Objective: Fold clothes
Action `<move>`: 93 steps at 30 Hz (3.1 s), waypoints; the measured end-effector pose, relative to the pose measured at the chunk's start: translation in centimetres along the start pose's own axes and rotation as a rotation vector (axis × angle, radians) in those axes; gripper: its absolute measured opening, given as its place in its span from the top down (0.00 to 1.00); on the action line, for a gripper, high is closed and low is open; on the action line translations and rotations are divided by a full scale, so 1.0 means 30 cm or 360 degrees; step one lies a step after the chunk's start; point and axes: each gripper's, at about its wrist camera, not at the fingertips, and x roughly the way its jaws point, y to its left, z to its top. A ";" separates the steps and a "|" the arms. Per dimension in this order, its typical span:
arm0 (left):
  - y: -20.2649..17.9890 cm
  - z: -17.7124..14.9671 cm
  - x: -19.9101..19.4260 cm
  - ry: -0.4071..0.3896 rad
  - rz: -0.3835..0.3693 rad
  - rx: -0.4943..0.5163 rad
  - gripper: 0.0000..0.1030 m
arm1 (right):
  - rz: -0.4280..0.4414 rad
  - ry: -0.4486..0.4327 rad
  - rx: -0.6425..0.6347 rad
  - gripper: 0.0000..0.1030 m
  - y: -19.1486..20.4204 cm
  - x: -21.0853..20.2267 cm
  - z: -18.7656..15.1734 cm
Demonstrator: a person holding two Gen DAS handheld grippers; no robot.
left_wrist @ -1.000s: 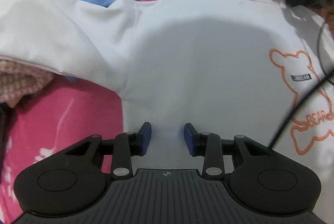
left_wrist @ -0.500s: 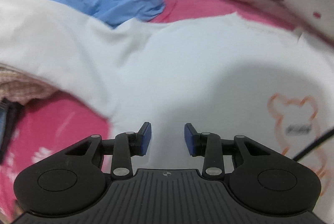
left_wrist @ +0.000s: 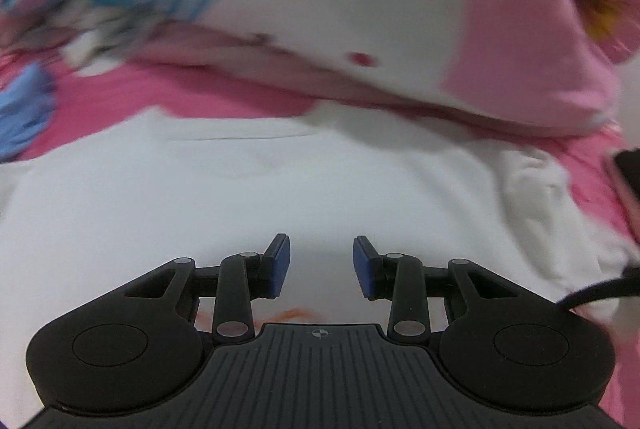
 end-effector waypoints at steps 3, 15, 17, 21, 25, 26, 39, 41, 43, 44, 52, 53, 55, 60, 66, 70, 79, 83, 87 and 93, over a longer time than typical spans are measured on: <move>-0.078 0.014 0.056 0.0031 -0.0032 0.0043 0.66 | -0.0094 -0.0088 0.0159 0.95 -0.127 -0.122 0.032; -0.160 0.015 0.187 0.0112 0.0052 0.0138 0.66 | -0.0376 0.0091 0.0581 0.88 -0.451 -0.293 -0.117; -0.159 0.013 0.196 0.0116 0.0064 0.0151 0.66 | -0.0436 0.0138 0.0538 0.65 -0.450 -0.270 -0.146; -0.163 0.010 0.199 0.0103 0.0083 0.0176 0.66 | -0.0616 -0.0077 0.0208 0.59 -0.348 -0.312 -0.113; -0.163 0.012 0.206 0.0076 0.0099 0.0163 0.66 | -0.0302 -0.0310 -0.0070 0.58 -0.179 -0.301 -0.005; -0.163 0.014 0.208 0.0070 0.0103 0.0157 0.66 | -0.0195 -0.0339 -0.0125 0.58 -0.131 -0.277 0.029; -0.222 0.019 0.214 0.0005 0.0069 0.0232 0.66 | 0.0422 -0.0050 -0.0318 0.75 0.264 0.357 0.376; -0.233 0.010 0.216 0.0011 0.0067 0.0252 0.66 | 0.0382 -0.0057 -0.0328 0.79 0.271 0.386 0.384; -0.237 0.006 0.215 0.0009 0.0066 0.0265 0.66 | 0.0310 -0.0120 -0.0181 0.78 0.235 0.345 0.394; -0.235 0.005 0.213 0.0008 0.0064 0.0268 0.66 | 0.0280 -0.0160 -0.0101 0.76 0.196 0.306 0.390; -0.196 0.003 0.198 0.0010 0.0034 0.0228 0.66 | -0.0004 -0.0234 0.0686 0.59 -0.362 -0.115 0.134; -0.193 0.002 0.197 0.0014 0.0031 0.0226 0.66 | -0.0066 -0.0208 0.0780 0.57 -0.428 -0.159 0.069; -0.190 -0.003 0.195 0.0025 0.0027 0.0232 0.66 | -0.0179 -0.0136 0.0949 0.49 -0.547 -0.214 -0.049; -0.207 -0.024 0.182 0.0055 0.0011 0.0291 0.66 | -0.0231 0.0014 0.1333 0.40 -0.702 -0.243 -0.319; -0.219 -0.055 0.169 0.0087 0.0000 0.0347 0.66 | 0.0066 -0.0002 0.1672 0.38 -0.736 -0.210 -0.493; -0.218 -0.071 0.154 0.0098 -0.0006 0.0366 0.66 | 0.0149 -0.0141 0.1627 0.33 -0.704 -0.239 -0.483; -0.152 -0.086 0.084 0.0092 0.0004 0.0347 0.66 | 0.0215 -0.0295 0.1581 0.33 -0.619 -0.301 -0.464; -0.116 -0.092 0.049 0.0110 0.0010 0.0356 0.66 | 0.0213 -0.0355 0.1593 0.33 -0.597 -0.317 -0.462; -0.091 -0.109 0.026 0.0129 0.0009 0.0374 0.66 | 0.0196 -0.0382 0.1519 0.33 -0.567 -0.315 -0.427; -0.062 -0.137 -0.001 0.0157 0.0003 0.0380 0.66 | 0.0158 -0.0429 0.1520 0.33 -0.540 -0.336 -0.427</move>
